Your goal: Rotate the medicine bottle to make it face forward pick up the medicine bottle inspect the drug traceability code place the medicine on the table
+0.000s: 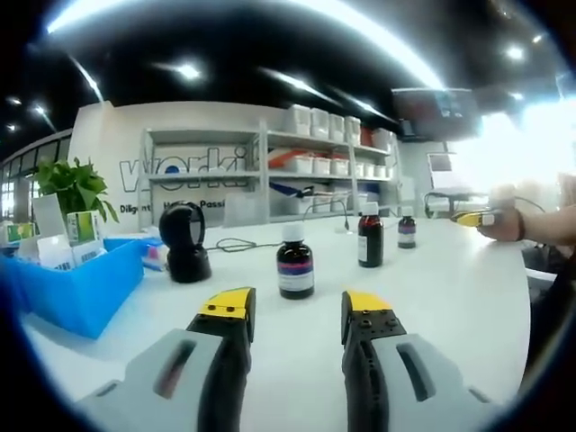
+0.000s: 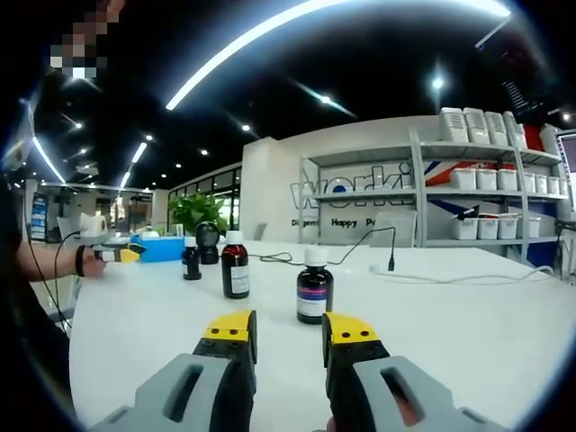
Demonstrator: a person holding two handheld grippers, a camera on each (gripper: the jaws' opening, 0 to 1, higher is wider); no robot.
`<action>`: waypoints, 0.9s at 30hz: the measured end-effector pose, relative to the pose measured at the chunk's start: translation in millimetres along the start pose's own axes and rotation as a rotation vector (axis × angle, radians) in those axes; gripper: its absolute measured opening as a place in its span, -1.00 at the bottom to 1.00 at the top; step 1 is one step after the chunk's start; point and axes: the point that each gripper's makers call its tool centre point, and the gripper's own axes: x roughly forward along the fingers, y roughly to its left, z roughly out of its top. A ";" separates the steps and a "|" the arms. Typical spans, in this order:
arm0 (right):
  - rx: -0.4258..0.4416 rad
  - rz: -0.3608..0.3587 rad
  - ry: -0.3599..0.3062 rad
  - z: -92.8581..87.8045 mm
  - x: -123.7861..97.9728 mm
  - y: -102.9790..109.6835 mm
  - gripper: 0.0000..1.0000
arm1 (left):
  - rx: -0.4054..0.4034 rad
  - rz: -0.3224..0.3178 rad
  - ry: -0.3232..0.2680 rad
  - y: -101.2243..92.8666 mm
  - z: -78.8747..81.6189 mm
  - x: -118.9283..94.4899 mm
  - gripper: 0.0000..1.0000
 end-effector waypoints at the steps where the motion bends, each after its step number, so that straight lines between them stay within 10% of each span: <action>1: 0.001 -0.005 -0.001 0.1 -0.3 -1.1 -0.50 | 0.007 -0.001 0.010 -1.8 -0.1 0.6 -0.36; 7: 0.023 -0.009 -0.013 3.0 -1.0 -1.6 -0.49 | -0.007 -0.014 -0.032 -12.4 16.9 6.2 -0.31; 27: 0.052 0.026 0.033 0.6 5.8 2.6 -0.51 | -0.050 0.003 -0.009 -6.6 1.3 15.0 -0.38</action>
